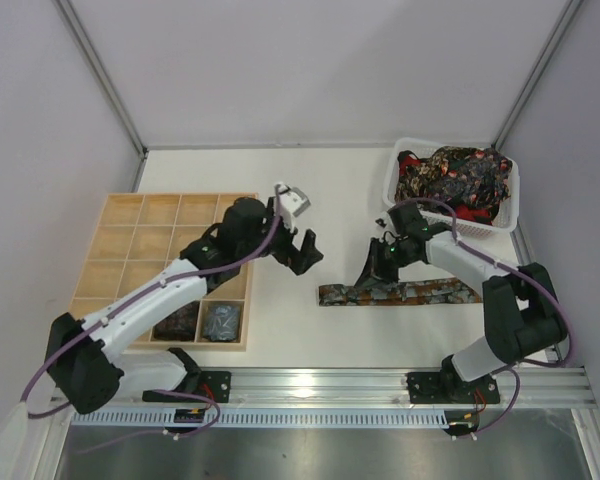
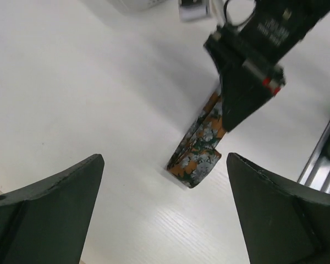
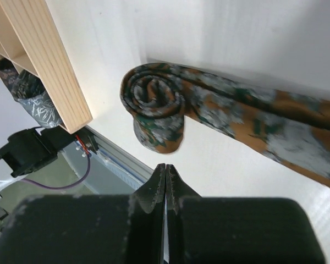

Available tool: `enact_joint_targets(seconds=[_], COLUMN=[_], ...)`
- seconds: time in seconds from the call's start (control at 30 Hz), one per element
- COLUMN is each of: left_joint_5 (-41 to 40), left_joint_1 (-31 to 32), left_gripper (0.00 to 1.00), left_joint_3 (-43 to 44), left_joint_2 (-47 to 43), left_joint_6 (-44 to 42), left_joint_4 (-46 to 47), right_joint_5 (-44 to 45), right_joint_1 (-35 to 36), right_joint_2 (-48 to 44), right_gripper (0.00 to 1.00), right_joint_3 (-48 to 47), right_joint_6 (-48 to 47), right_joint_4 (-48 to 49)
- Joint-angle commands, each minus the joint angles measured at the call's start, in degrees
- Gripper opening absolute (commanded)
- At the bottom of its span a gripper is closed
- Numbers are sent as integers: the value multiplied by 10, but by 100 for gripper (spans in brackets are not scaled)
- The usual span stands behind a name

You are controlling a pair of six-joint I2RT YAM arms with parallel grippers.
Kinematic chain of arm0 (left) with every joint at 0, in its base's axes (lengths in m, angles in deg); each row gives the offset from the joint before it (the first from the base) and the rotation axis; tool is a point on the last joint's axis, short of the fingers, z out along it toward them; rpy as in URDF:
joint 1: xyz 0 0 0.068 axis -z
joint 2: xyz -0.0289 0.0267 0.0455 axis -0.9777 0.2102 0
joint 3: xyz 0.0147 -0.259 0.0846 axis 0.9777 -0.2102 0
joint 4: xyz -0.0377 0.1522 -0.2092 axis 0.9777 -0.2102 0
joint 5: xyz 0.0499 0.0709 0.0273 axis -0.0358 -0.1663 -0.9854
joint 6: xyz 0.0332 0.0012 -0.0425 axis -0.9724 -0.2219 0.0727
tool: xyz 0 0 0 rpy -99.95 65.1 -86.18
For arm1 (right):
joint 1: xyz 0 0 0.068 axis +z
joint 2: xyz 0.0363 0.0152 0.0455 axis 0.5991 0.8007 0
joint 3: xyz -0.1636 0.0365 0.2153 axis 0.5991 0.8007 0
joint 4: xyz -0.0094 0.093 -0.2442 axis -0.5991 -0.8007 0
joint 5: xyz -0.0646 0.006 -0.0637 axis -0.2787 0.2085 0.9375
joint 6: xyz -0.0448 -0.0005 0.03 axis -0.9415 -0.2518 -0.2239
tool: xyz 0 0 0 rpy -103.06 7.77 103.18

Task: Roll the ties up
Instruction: Roll the tie

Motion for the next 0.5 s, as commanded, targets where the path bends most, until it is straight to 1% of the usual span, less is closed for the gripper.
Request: enact_joint_targets(seconds=[0.0,0.03,0.07,0.17,0.23,0.33,0.4,0.47], left_joint_5=[48,59,88,118,146,162,182,190], left_joint_1=[-35,-55,-63,-98,-116,-122,-121,-121], left_gripper=[100,100,100,100,100,100,100,100], left_joint_3=[-22,-24,-25,-33,-58,-80,-88,-91], left_joint_2=[-25,-26,-24,-13,-11,4,13,31], left_joint_6=[140,167,180,235,280,322,339,359], left_joint_4=[10,6,3,-7,19,56,90,102], right_joint_5=[-8,-4,-2,-1,2,2,6,16], right_joint_1=[47,58,65,88,99,105,104,104], right_joint_2=[40,49,57,87,104,125,128,123], right_gripper=[0,0,0,0,0,0,0,0], right_joint_3=[-46,-56,-63,-89,-101,-107,-108,-107], right_joint_6=[40,41,46,49,49,47,44,37], right_joint_4=[54,57,60,66,68,68,62,53])
